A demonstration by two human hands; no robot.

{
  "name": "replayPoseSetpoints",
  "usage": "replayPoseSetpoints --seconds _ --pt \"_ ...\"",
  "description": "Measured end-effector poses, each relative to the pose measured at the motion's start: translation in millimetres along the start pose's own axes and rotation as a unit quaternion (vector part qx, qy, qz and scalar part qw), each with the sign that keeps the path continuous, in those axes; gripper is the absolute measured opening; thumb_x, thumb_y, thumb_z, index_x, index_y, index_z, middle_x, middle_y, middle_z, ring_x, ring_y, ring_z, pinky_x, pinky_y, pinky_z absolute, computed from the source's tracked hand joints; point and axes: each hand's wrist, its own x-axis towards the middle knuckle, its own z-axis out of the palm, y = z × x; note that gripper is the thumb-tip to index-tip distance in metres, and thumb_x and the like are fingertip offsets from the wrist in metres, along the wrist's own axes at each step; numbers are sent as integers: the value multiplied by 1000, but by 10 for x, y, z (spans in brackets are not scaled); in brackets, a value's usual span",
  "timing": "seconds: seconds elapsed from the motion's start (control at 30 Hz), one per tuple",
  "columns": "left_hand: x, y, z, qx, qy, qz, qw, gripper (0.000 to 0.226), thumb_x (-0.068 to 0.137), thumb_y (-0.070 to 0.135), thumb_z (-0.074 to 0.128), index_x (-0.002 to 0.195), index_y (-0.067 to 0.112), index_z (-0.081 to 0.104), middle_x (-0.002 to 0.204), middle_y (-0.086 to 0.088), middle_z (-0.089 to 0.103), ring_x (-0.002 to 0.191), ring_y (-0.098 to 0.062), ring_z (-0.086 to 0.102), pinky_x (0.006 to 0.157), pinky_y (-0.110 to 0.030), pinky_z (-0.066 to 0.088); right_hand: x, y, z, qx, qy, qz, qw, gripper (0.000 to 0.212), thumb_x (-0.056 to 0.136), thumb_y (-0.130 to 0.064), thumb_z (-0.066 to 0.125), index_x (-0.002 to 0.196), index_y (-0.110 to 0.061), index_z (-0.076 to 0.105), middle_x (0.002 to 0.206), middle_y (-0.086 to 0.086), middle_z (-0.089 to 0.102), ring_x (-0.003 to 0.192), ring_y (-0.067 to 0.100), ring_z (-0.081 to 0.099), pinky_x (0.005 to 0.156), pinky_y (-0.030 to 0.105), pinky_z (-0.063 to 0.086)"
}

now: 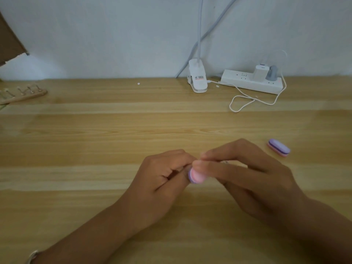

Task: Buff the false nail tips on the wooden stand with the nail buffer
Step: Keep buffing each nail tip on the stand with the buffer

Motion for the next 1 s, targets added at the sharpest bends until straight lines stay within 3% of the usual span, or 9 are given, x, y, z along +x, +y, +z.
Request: replayPoseSetpoints --seconds 0.1,0.23,0.37,0.5,0.63,0.77,0.83,0.93,1.0 --pt "-9 -6 12 -54 -11 -54 997 25 96 26 54 78 18 69 69 9 64 65 -3 59 62 -14 41 43 64 -40 -30 18 13 999 26 91 5 61 109 -9 72 101 5 70 93 7 61 91 0 30" --pt "-10 24 8 -107 -37 -59 992 28 97 24 53 73 16 65 63 19 56 57 4 48 59 -10 35 3 -12 19 22 25 -7 999 32 93 3 59 117 -17 66 108 0 66 101 7 63 90 12 41" --pt "6 14 10 -112 -32 -71 991 26 97 16 50 76 12 66 64 12 57 59 4 50 61 -7 36 27 77 -21 -8 37 1 999 33 89 5 65 114 -17 63 103 -7 61 103 0 57 91 2 32" --pt "17 11 12 -126 -24 -71 989 28 95 15 49 71 18 62 64 12 56 61 3 49 62 -10 36 -40 -5 53 40 23 -14 999 28 96 -2 59 118 -18 65 107 1 65 103 6 62 91 15 44" --pt "27 -8 3 -113 -26 -69 991 28 97 16 48 74 19 63 63 11 54 59 3 48 62 -9 36 11 96 -15 5 29 4 1000 32 91 3 63 114 -19 63 105 -8 60 103 -2 57 91 5 34" --pt "19 -19 5 -121 -33 -65 990 29 96 14 49 70 20 61 63 14 55 59 3 48 61 -10 36 -32 -7 73 53 28 -11 998 30 95 0 60 118 -19 64 109 -3 63 105 6 62 91 18 45" --pt "14 -24 2 -118 -34 -64 990 29 97 18 48 73 16 63 63 11 55 60 2 49 62 -11 37 -44 56 35 31 23 -10 999 34 94 2 60 119 -21 61 109 -6 61 105 2 60 92 16 44" --pt "8 -33 -5 -110 -33 -69 991 27 97 20 48 79 12 67 63 7 56 62 0 51 62 -15 39 -36 216 -75 5 39 65 997 36 91 3 63 116 -23 63 107 -6 64 102 5 63 81 30 53" --pt "21 -22 -2 -98 -27 -73 992 24 96 20 49 80 19 68 66 12 58 64 0 53 62 -15 40 -26 207 -98 24 53 81 995 31 92 1 63 115 -20 65 108 -1 66 105 6 63 85 26 51"
